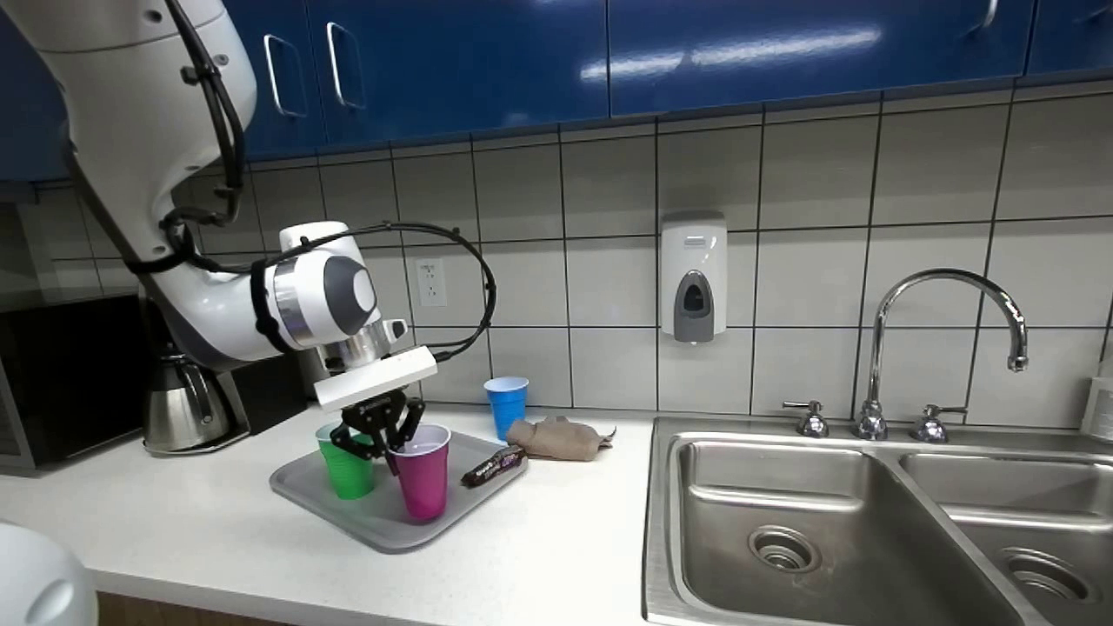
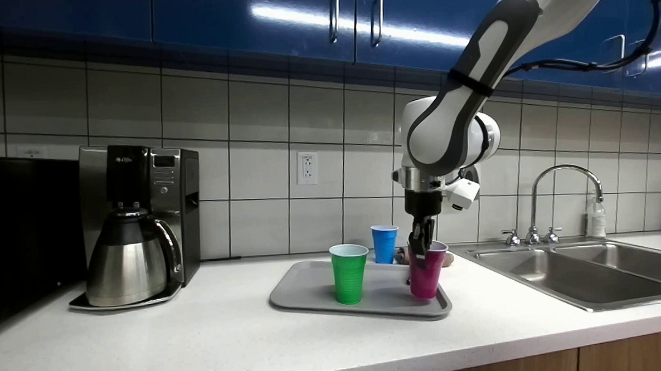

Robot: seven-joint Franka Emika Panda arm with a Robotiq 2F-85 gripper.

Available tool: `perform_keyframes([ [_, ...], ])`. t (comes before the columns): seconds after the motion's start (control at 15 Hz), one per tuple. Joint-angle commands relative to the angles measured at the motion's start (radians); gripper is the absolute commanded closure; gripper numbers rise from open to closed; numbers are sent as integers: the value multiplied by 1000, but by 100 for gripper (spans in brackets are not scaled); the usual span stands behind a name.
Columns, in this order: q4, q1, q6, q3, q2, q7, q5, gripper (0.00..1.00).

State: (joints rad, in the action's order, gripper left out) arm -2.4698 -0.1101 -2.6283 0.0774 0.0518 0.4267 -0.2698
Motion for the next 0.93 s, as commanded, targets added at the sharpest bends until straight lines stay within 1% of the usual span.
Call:
perform_keyframes([
  [0.0, 42, -2, 46, 14, 24, -50, -26, 99],
  [0.6, 72, -9, 49, 15, 64, -73, -33, 99],
  [0.67, 74, -10, 52, 14, 66, -77, -37, 71],
  [0.73, 75, -11, 53, 14, 68, -79, -40, 71],
  [0.8, 76, -11, 53, 13, 69, -82, -44, 65],
  [0.87, 77, -11, 55, 12, 71, -86, -47, 57],
])
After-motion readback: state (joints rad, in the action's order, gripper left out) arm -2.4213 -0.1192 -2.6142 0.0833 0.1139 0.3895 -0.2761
